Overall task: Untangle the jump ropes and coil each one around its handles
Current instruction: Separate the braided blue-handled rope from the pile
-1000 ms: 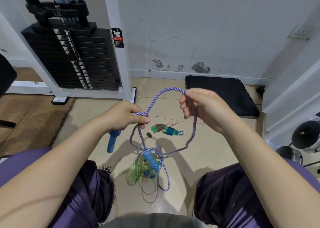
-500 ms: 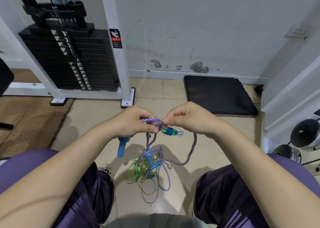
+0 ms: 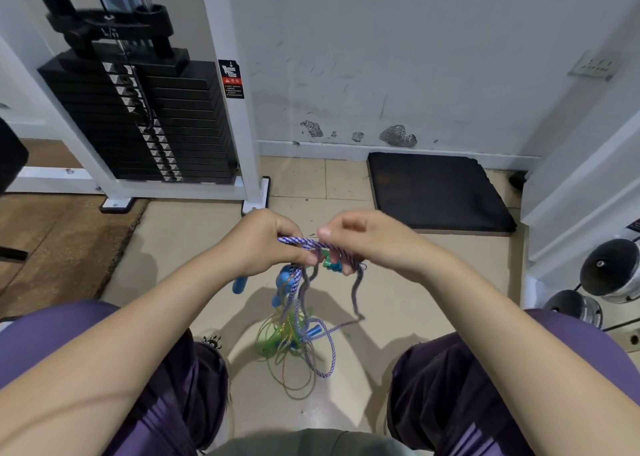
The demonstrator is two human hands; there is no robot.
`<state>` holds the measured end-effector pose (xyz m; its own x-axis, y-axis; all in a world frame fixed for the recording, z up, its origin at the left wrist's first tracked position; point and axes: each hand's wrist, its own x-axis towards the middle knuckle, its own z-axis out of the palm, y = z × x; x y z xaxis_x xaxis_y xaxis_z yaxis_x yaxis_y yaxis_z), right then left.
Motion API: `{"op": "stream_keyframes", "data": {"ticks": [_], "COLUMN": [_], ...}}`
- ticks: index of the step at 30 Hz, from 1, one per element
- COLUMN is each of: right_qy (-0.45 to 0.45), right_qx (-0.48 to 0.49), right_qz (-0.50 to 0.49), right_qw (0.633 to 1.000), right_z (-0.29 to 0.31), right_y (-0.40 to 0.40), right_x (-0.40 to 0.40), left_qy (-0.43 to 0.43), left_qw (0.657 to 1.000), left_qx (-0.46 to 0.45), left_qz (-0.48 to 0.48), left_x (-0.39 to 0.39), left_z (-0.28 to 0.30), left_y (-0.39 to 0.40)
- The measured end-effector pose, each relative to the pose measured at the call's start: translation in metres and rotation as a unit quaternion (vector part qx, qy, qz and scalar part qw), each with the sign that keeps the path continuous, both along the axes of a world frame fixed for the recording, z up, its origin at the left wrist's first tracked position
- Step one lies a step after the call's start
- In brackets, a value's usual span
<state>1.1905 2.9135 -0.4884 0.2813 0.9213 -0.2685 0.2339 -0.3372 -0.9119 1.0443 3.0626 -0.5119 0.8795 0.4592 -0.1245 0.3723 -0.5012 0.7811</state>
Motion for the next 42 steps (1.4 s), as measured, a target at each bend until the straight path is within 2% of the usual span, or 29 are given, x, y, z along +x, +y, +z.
{"op": "stream_keyframes", "data": {"ticks": [4, 9, 12, 16, 20, 23, 29, 37, 39, 42], "right_qy": [-0.081, 0.003, 0.055, 0.098, -0.019, -0.02, 0.007, 0.035, 0.039, -0.012], "right_qx": [-0.026, 0.085, 0.126, 0.074, -0.003, 0.021, 0.064, 0.073, 0.065, 0.073], "right_qz": [0.034, -0.043, -0.056, -0.038, 0.009, -0.008, -0.035, 0.011, 0.006, -0.051], "right_qw": [0.996, 0.995, 0.989, 0.992, 1.0, 1.0, 0.997, 0.997, 0.997, 0.996], "right_z": [-0.003, 0.007, 0.002, 0.002, 0.004, 0.004, 0.002, -0.004, -0.001, 0.006], "right_y": [0.002, 0.001, 0.003, 0.004, 0.0, 0.002, 0.0, 0.002, 0.002, 0.002], "right_x": [-0.006, -0.006, -0.004, 0.002, -0.003, -0.004, 0.009, -0.002, 0.0, 0.008], "left_qy": [-0.009, -0.008, -0.024, -0.057, -0.076, -0.057, -0.032, -0.084, -0.067, 0.023], "left_qw": [0.999, 0.998, 0.996, 0.989, 0.989, 0.991, 0.976, 0.96, 0.963, 0.979], "left_qx": [-0.041, -0.062, -0.082, -0.13, -0.11, -0.111, -0.215, -0.264, -0.258, -0.185], "left_qz": [-0.022, -0.01, 0.009, 0.038, 0.066, 0.056, 0.007, -0.04, -0.045, -0.079], "left_x": [0.001, 0.001, 0.0, -0.003, -0.002, -0.004, -0.009, -0.006, -0.007, -0.009], "left_z": [0.004, 0.011, 0.012, 0.017, 0.019, 0.02, 0.02, 0.022, 0.021, 0.019], "left_y": [-0.007, -0.003, 0.002, 0.0, -0.002, -0.002, 0.002, -0.005, -0.004, -0.001]}}
